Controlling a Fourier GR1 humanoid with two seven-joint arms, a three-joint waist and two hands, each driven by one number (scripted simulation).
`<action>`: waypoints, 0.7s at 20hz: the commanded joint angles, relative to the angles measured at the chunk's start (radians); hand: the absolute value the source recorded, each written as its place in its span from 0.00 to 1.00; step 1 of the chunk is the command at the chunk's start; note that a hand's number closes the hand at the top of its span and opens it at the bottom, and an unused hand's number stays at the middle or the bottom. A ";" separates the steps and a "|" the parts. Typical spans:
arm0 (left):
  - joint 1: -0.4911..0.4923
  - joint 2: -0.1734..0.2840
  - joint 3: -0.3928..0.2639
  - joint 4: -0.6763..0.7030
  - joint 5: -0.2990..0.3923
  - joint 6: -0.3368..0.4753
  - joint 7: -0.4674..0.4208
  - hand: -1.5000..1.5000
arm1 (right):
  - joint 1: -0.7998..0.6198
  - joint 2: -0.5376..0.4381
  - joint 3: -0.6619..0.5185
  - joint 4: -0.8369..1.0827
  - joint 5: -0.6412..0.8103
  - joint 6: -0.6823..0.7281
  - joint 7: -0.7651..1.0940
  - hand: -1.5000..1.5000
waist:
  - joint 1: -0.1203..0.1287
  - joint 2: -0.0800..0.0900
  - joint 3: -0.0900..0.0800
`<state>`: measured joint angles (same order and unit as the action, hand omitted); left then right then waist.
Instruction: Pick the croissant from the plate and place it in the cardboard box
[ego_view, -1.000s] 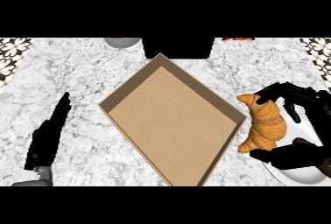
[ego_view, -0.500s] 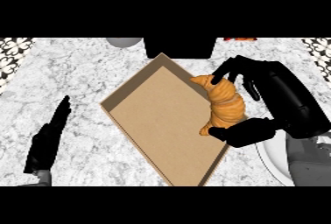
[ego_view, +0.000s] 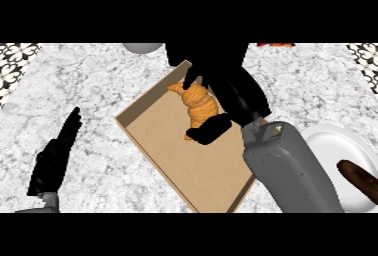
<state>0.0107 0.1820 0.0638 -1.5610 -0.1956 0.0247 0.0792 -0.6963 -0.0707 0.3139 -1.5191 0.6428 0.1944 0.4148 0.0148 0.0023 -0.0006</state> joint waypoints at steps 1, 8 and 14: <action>0.039 -0.034 -0.039 -0.039 -0.049 0.037 -0.002 0.50 | -0.045 0.026 -0.025 0.217 0.035 -0.039 -0.093 1.00 | 0.001 0.001 0.001; 0.001 -0.009 -0.003 -0.012 -0.002 -0.017 0.013 0.50 | -0.159 0.070 0.072 0.480 -0.068 -0.242 -0.010 0.00 | 0.010 0.001 0.000; -0.025 -0.016 0.008 0.019 -0.016 0.000 0.014 0.50 | -0.188 0.070 0.052 0.640 -0.194 -0.377 -0.187 0.00 | 0.010 0.003 0.001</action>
<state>-0.0229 0.1727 0.0697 -1.5452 -0.2050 0.0166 0.0977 -0.8649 -0.0029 0.3852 -0.9636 0.5239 -0.1087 0.3045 0.0239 0.0047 -0.0001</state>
